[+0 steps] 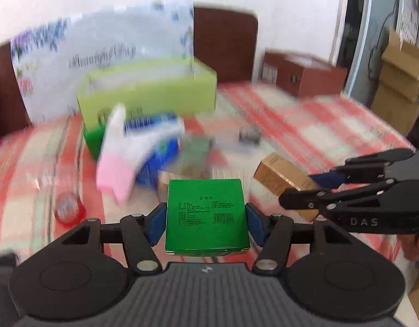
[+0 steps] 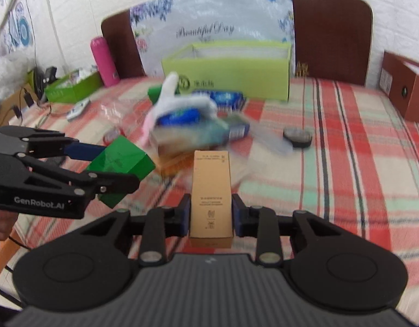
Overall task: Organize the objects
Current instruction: 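Lower the green box with the left tool while the right tool lowers the gold box into the lime-green box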
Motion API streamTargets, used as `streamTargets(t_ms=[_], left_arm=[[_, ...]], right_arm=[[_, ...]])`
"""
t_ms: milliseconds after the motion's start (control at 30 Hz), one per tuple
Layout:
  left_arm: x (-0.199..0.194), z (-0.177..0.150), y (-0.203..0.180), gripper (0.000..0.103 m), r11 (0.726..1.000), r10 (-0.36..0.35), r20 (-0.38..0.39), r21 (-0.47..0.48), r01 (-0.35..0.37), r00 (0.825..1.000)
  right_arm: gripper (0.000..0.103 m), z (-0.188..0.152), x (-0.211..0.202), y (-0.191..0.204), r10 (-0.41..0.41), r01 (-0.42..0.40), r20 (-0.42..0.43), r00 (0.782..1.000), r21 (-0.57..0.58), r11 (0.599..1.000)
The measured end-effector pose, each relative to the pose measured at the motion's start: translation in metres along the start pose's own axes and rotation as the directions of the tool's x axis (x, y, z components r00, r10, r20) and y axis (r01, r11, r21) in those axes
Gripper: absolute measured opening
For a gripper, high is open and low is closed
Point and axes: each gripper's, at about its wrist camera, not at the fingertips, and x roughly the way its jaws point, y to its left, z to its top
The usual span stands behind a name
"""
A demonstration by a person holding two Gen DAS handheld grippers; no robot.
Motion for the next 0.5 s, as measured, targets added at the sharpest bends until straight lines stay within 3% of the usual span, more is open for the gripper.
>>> streamTargets(t_ms=[300,500], left_arm=[[0.009,0.098,0.025,0.064,0.995,0.068,0.130,-0.076,-0.058,0.989],[0.063,0.167,0.046,0.064,0.977,0.181,0.130,-0.133,-0.164,0.975]], right_arm=[[0.029,0.093,0.008,-0.008,-0.017,0.027,0.151,0.988,-0.067,0.997],[0.029,0.158,0.055,-0.018,-0.136,0.158,0.194,0.972,-0.101,0.982]])
